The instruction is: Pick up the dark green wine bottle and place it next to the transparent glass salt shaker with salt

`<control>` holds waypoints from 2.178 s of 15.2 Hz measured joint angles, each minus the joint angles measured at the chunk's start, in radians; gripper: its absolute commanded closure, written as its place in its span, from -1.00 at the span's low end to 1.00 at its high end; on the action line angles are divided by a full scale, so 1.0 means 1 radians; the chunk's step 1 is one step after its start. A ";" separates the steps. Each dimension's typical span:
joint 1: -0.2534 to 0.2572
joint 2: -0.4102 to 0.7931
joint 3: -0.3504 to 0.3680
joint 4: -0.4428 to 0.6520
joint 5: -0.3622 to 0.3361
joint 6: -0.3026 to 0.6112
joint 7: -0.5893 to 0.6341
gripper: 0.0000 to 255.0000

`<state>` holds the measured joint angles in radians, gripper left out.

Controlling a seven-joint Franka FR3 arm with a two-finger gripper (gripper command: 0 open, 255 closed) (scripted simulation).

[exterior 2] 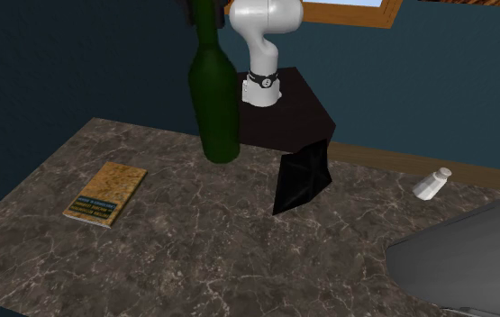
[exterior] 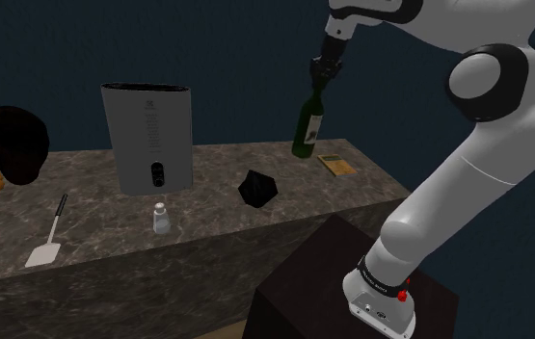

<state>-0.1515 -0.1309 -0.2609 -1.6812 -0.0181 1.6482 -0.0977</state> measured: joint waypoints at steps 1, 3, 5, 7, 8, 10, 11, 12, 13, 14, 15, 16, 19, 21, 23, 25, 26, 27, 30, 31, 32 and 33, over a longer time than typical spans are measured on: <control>0.009 -0.015 0.013 -0.013 -0.004 -0.002 0.022 1.00; 0.029 -0.032 0.044 -0.026 -0.008 -0.006 0.075 1.00; 0.048 -0.043 0.073 -0.044 -0.010 0.001 0.122 1.00; 0.067 -0.060 0.104 -0.065 -0.012 0.004 0.172 1.00; 0.076 -0.069 0.118 -0.076 -0.013 0.005 0.196 1.00; 0.096 -0.074 0.149 -0.084 -0.013 0.008 0.246 1.00; 0.103 -0.069 0.161 -0.071 -0.012 -0.001 0.265 1.00; 0.113 -0.067 0.177 -0.066 -0.011 -0.004 0.290 1.00; 0.122 -0.059 0.190 -0.054 -0.009 -0.009 0.313 1.00; 0.132 -0.064 0.206 -0.068 -0.009 -0.001 0.338 1.00; 0.142 -0.060 0.222 -0.059 -0.008 -0.006 0.364 1.00; 0.156 -0.053 0.242 -0.049 -0.007 -0.010 0.397 1.00; 0.183 -0.039 0.284 -0.044 -0.007 -0.002 0.467 1.00; 0.203 -0.027 0.314 -0.034 -0.007 -0.002 0.517 1.00; 0.222 0.003 0.342 0.002 -0.009 -0.010 0.564 1.00; 0.243 0.025 0.370 0.024 -0.012 -0.011 0.612 1.00; 0.252 0.046 0.382 0.048 -0.015 -0.015 0.635 1.00; 0.263 0.053 0.395 0.055 -0.017 -0.016 0.658 1.00; 0.295 0.121 0.434 0.143 -0.032 -0.040 0.728 1.00; 0.307 0.140 0.446 0.168 -0.037 -0.047 0.752 1.00; 0.319 0.169 0.457 0.203 -0.044 -0.055 0.773 1.00; 0.331 0.191 0.469 0.229 -0.051 -0.061 0.797 1.00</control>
<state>0.1800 0.0604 0.2076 -1.4525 -0.0691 1.5874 0.6994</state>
